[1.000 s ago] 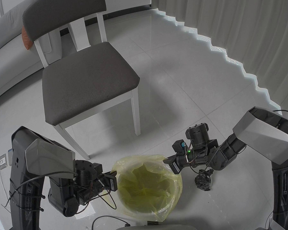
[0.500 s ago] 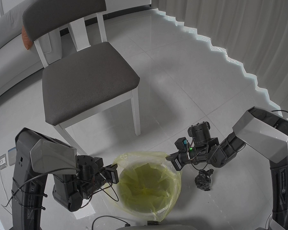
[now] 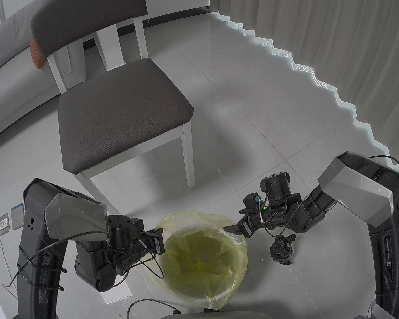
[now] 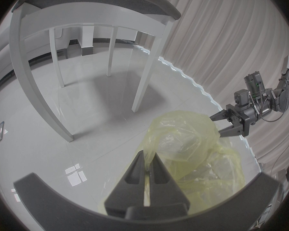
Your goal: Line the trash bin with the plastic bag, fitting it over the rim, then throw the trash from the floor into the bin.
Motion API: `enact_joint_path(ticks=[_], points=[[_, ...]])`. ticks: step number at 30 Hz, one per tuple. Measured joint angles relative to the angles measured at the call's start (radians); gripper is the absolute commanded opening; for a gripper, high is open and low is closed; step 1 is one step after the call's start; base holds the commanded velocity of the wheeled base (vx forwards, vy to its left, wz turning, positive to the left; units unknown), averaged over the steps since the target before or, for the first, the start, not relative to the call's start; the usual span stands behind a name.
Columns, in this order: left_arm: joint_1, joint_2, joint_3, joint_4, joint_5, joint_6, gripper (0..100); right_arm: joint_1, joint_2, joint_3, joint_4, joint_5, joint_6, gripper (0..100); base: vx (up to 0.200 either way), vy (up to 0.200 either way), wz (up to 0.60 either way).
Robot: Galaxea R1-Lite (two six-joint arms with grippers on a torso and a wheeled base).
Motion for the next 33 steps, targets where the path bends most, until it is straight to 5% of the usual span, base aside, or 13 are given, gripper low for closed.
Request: enact_joint_path(ticks=[6, 7, 26, 33], points=[[-0.004, -0.008, 0.018, -0.02, -0.011, -0.023, 0, -0.014, -0.05, 0.046, 0.003, 0.001, 0.0, 100, 0.0, 0.0, 0.0], [-0.005, -0.007, 0.02, -0.022, -0.015, -0.026, 100, -0.023, -0.062, 0.057, 0.002, 0.001, 0.0, 100, 0.0, 0.0, 0.0], [0.017, -0.039, 0.064, -0.037, -0.019, -0.103, 100, -0.201, -0.151, 0.156, 0.001, 0.0, -0.012, 100, 0.0, 0.0, 0.0], [0.052, 0.021, 0.009, -0.036, -0.018, -0.097, 100, -0.24, -0.113, 0.227, -0.035, -0.008, -0.076, 100, 0.0, 0.0, 0.0]])
